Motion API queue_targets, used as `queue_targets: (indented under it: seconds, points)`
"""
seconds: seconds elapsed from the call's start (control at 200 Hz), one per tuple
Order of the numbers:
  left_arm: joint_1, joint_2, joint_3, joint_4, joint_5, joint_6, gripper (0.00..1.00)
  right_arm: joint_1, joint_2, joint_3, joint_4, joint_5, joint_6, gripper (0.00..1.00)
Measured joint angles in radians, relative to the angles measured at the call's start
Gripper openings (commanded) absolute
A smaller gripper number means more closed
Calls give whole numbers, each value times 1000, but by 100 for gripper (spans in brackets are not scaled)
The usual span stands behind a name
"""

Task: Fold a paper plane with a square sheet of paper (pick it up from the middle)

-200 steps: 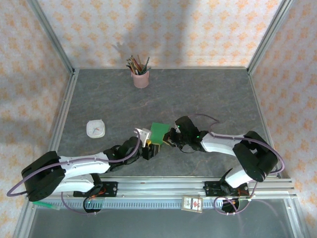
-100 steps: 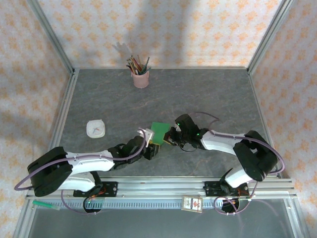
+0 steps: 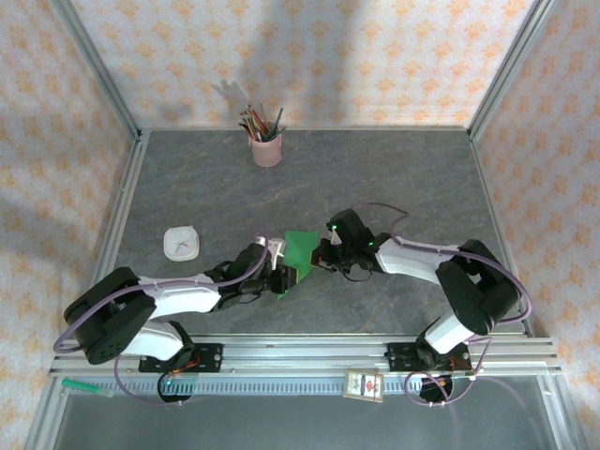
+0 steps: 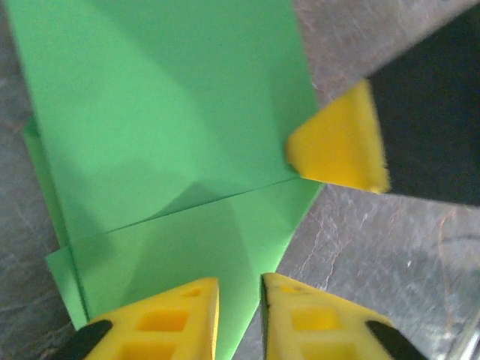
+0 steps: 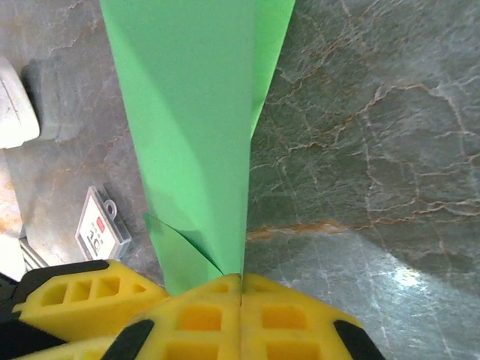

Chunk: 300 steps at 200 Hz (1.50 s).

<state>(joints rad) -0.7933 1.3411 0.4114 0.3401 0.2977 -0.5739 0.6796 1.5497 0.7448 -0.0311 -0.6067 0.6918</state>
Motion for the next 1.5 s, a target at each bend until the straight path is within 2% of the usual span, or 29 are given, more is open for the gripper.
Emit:
queue_targets:
  seconds: [0.145,0.285,0.45,0.646,0.981,1.271,1.501]
  points:
    - [-95,-68,32,-41,-135,102,47,0,0,18,0,-26,37,0]
    - [-140,-85,37,-50,-263,177,59,0,0,27,6,-46,86,0]
    - [-187,-84,37,-58,-397,257,65,-2,0,27,29,-70,154,0]
    - [-228,-48,37,-59,-512,331,66,-9,-6,22,69,-94,216,0]
    - [-228,59,73,-60,-593,408,56,-9,-14,14,92,-109,253,0]
    - [-228,105,102,-60,-613,426,38,-9,-14,8,96,-109,255,0]
    - [-228,119,106,-56,-617,425,30,-9,-14,4,107,-109,256,0]
